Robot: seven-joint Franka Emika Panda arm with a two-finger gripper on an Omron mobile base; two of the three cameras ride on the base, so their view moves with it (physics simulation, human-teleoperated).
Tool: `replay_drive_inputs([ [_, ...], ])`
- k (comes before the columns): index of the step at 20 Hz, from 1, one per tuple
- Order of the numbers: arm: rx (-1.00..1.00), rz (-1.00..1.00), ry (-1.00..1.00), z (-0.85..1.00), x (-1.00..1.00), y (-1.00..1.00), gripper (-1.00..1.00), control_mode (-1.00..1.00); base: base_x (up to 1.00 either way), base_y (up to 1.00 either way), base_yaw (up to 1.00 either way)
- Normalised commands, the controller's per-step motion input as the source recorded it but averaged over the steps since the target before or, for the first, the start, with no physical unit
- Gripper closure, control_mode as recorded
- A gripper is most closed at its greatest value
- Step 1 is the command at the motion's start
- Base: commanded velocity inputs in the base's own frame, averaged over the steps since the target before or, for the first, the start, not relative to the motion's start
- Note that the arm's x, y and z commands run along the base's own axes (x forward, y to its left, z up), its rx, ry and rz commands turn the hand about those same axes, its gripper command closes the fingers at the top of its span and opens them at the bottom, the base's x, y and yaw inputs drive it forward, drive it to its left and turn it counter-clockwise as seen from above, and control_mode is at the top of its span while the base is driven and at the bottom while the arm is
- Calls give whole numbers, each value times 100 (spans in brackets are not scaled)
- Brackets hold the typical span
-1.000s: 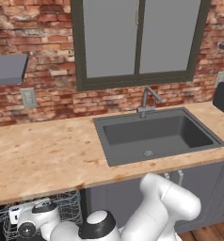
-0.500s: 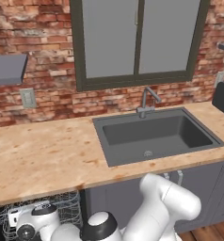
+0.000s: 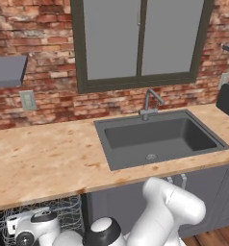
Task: Open the dishwasher door and pull out the top rack.
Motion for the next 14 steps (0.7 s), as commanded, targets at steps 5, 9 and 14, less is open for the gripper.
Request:
replay_drive_inputs([
  [5, -3, 1, 0, -62, -62, 26, -100, -100, 0, 0, 0],
  [9, -3, 1, 0, -62, -62, 25, -100, -100, 0, 0, 0],
  [14, -3, 1, 0, -62, -62, 25, -100, -100, 0, 0, 0],
])
